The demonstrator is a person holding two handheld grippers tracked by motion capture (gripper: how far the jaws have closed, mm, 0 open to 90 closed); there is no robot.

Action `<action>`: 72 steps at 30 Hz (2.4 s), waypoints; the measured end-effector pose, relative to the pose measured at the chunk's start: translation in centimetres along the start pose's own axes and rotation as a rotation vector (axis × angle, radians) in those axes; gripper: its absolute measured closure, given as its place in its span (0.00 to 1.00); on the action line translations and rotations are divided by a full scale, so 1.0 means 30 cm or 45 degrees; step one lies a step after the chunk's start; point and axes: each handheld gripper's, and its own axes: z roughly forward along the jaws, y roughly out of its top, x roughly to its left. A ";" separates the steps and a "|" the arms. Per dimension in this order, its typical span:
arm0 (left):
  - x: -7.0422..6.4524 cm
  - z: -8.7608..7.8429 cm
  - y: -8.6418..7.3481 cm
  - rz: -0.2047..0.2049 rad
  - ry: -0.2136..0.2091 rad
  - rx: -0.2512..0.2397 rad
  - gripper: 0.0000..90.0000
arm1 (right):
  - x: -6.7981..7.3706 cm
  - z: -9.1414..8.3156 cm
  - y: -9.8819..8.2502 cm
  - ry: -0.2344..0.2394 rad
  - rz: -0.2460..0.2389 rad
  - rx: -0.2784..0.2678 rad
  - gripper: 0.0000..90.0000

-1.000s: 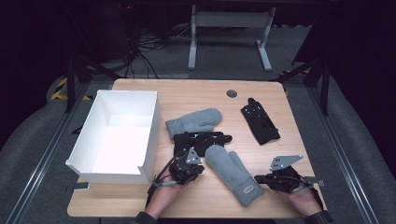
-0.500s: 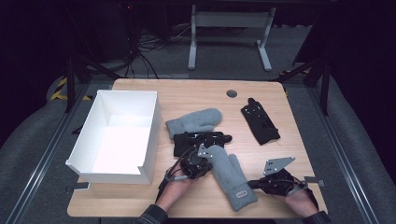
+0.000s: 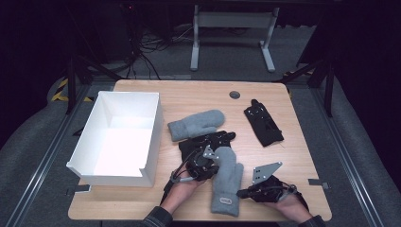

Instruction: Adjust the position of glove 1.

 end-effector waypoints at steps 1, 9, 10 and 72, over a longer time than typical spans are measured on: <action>0.000 -0.001 0.001 0.000 -0.009 0.001 1.00 | 0.006 0.010 0.008 0.009 -0.004 0.000 1.00; -0.002 -0.001 -0.001 0.002 -0.034 -0.004 1.00 | 0.038 0.080 0.061 0.051 -0.067 -0.002 1.00; -0.001 -0.003 -0.001 0.006 -0.039 0.003 1.00 | 0.043 0.087 0.067 0.059 -0.068 -0.001 1.00; 0.397 -0.080 0.261 0.066 0.401 0.066 0.30 | -0.175 -0.173 -0.237 -0.548 0.225 -0.137 0.17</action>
